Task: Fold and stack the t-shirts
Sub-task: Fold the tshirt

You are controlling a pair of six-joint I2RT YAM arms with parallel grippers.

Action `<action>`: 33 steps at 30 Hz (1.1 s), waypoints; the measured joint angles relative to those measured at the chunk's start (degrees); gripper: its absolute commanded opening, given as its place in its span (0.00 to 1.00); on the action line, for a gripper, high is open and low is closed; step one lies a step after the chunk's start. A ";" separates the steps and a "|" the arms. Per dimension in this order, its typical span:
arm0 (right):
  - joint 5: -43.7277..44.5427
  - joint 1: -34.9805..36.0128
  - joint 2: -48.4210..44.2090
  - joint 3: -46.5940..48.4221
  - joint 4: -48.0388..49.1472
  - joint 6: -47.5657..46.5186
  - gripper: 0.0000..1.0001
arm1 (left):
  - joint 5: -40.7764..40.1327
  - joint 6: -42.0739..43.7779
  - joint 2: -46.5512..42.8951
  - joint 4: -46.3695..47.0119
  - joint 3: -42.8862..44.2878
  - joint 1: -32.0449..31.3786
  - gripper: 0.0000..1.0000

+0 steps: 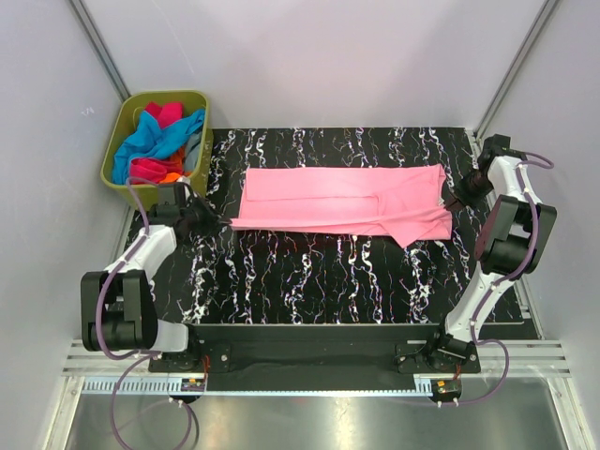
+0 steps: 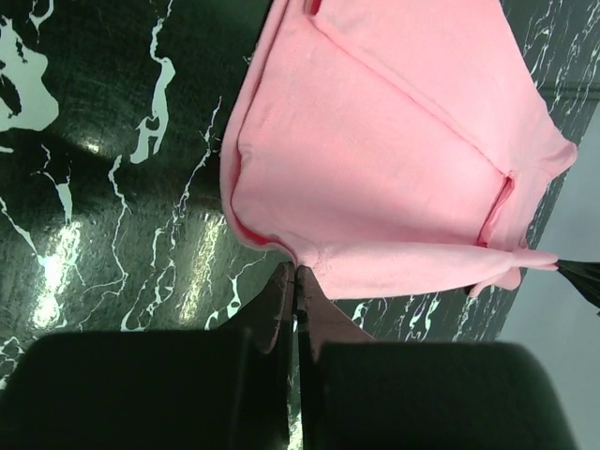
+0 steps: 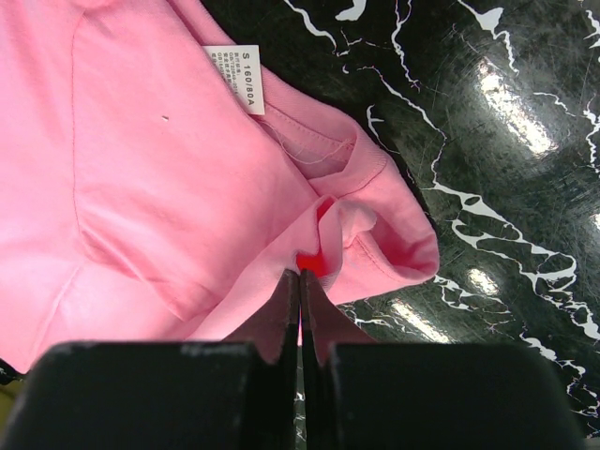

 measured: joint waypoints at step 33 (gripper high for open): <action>-1.38 1.29 8.59 12.68 0.02 0.00 0.00 | -0.55 6.93 27.26 -5.09 28.98 -2.75 0.01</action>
